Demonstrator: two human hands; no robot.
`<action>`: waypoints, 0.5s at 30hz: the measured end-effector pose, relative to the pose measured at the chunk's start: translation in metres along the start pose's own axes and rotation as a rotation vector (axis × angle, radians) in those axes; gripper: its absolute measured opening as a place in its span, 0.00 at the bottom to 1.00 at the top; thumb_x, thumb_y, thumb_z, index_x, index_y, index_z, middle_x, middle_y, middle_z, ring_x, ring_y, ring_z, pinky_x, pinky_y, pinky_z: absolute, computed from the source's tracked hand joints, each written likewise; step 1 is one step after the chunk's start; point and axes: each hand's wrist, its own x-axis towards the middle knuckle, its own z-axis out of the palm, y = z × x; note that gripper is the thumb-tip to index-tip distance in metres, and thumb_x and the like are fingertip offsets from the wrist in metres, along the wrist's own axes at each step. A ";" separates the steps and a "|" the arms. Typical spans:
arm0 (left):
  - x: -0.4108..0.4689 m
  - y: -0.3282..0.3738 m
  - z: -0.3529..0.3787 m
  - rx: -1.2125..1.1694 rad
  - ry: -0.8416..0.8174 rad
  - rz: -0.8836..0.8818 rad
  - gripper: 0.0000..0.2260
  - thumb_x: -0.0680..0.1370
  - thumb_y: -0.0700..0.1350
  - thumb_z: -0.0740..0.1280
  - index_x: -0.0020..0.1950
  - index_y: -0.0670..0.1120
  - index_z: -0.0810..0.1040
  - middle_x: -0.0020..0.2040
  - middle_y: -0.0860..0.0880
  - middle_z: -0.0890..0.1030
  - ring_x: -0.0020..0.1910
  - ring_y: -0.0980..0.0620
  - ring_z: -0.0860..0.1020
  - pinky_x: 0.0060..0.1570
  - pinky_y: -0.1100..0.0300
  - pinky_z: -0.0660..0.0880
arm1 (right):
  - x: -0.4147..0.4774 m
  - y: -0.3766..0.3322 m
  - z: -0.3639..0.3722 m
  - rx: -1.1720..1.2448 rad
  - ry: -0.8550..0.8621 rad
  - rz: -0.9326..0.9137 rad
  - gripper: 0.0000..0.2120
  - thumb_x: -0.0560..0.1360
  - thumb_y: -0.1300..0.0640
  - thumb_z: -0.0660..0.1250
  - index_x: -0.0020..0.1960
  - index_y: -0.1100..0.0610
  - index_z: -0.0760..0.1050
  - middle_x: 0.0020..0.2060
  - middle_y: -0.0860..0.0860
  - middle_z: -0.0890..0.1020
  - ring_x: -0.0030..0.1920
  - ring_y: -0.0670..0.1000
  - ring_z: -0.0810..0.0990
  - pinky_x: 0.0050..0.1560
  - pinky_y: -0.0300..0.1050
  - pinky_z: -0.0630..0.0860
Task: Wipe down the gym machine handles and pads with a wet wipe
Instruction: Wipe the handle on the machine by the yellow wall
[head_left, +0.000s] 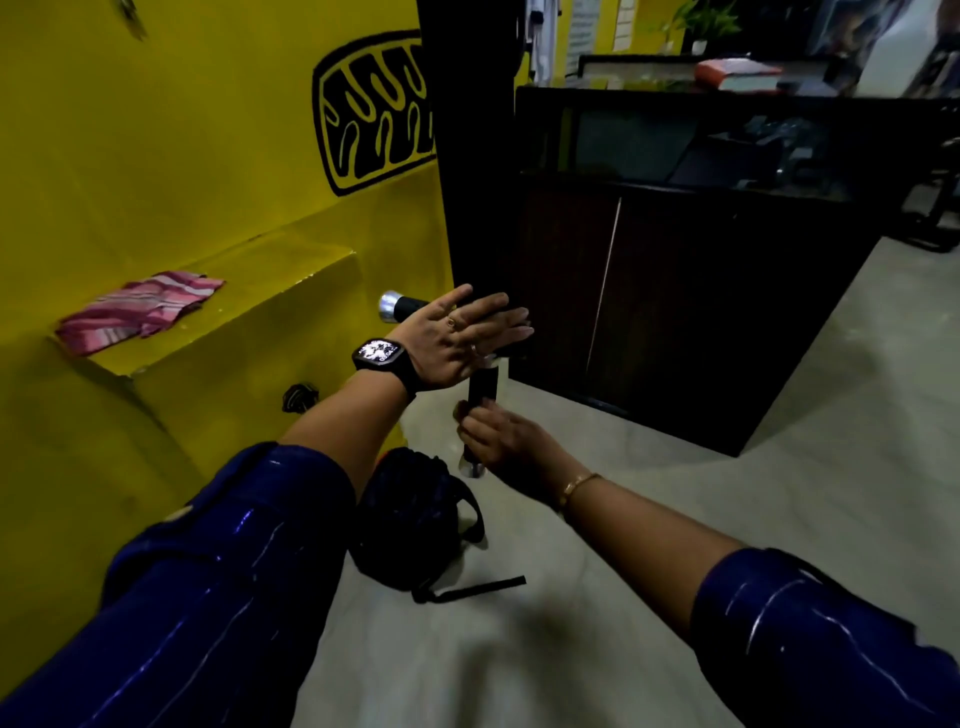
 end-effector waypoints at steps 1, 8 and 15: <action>0.000 0.001 -0.001 0.005 -0.002 -0.006 0.22 0.83 0.50 0.52 0.78 0.51 0.61 0.76 0.51 0.62 0.79 0.51 0.48 0.76 0.51 0.49 | -0.007 -0.008 0.005 0.030 -0.029 -0.033 0.15 0.78 0.66 0.56 0.50 0.63 0.82 0.48 0.57 0.83 0.51 0.56 0.81 0.64 0.51 0.73; 0.001 0.001 -0.001 0.003 -0.006 -0.012 0.21 0.83 0.50 0.52 0.76 0.51 0.63 0.75 0.51 0.63 0.79 0.51 0.49 0.77 0.51 0.48 | -0.023 0.002 -0.013 0.173 0.012 0.080 0.20 0.76 0.66 0.55 0.66 0.61 0.74 0.65 0.56 0.75 0.68 0.54 0.70 0.68 0.47 0.67; -0.001 -0.003 0.007 0.009 0.026 0.015 0.23 0.81 0.51 0.56 0.77 0.52 0.62 0.76 0.51 0.63 0.79 0.51 0.48 0.77 0.52 0.44 | -0.014 0.004 -0.016 0.301 0.148 0.502 0.30 0.71 0.73 0.61 0.70 0.55 0.67 0.69 0.54 0.72 0.67 0.55 0.72 0.44 0.48 0.82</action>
